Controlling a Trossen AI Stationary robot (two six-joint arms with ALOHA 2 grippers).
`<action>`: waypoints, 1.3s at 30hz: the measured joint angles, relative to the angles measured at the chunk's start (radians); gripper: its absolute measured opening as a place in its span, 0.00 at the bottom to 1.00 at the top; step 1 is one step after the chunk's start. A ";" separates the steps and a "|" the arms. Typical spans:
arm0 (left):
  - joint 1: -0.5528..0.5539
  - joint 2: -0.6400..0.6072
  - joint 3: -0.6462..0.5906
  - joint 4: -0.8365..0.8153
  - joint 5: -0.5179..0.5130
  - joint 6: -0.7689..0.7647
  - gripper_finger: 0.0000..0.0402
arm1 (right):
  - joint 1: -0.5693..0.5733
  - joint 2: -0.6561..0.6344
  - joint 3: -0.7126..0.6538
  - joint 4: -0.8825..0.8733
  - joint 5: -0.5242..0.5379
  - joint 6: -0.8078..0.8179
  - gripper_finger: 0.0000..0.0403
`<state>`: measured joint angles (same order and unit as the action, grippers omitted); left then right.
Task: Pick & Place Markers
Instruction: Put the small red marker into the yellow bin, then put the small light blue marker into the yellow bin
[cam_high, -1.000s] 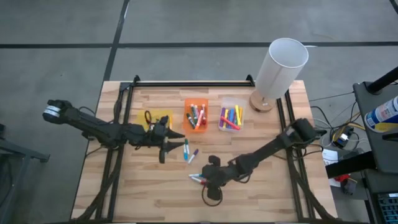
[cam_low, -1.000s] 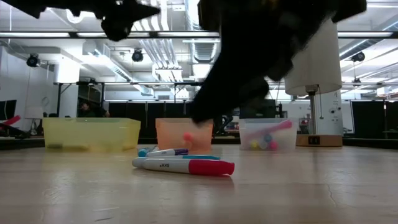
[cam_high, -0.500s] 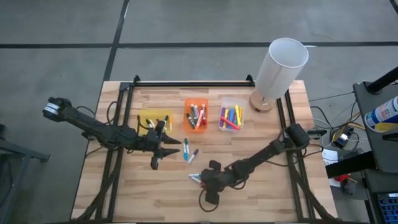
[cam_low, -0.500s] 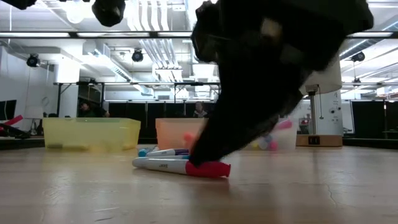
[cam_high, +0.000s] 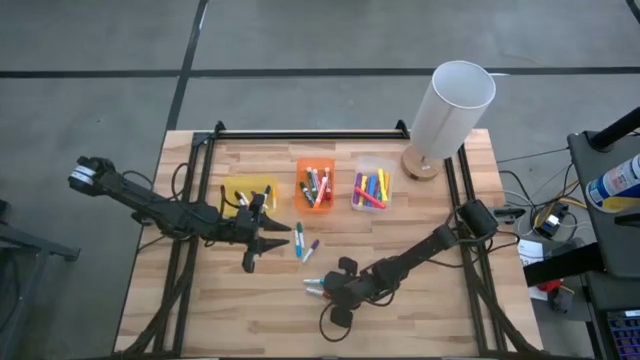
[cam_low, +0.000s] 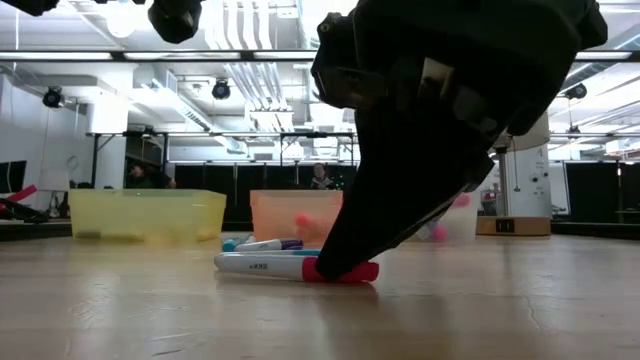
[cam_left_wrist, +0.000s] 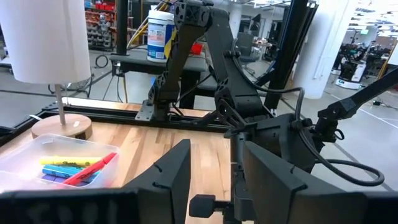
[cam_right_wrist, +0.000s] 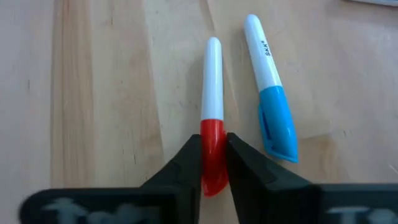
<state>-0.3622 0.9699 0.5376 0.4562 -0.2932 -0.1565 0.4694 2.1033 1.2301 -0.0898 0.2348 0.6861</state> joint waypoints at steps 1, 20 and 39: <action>0.000 0.000 -0.001 0.000 0.000 0.001 0.35 | 0.000 0.000 -0.001 -0.002 0.001 0.000 0.10; 0.000 0.006 -0.003 -0.021 0.069 0.025 0.35 | -0.060 -0.081 0.173 -0.199 0.079 -0.228 0.02; 0.000 0.006 -0.003 -0.023 0.068 0.024 0.35 | -0.055 -0.084 0.090 -0.190 0.050 -0.191 0.29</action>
<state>-0.3624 0.9756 0.5350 0.4335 -0.2253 -0.1324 0.4141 2.0190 1.3203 -0.2802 0.2844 0.4948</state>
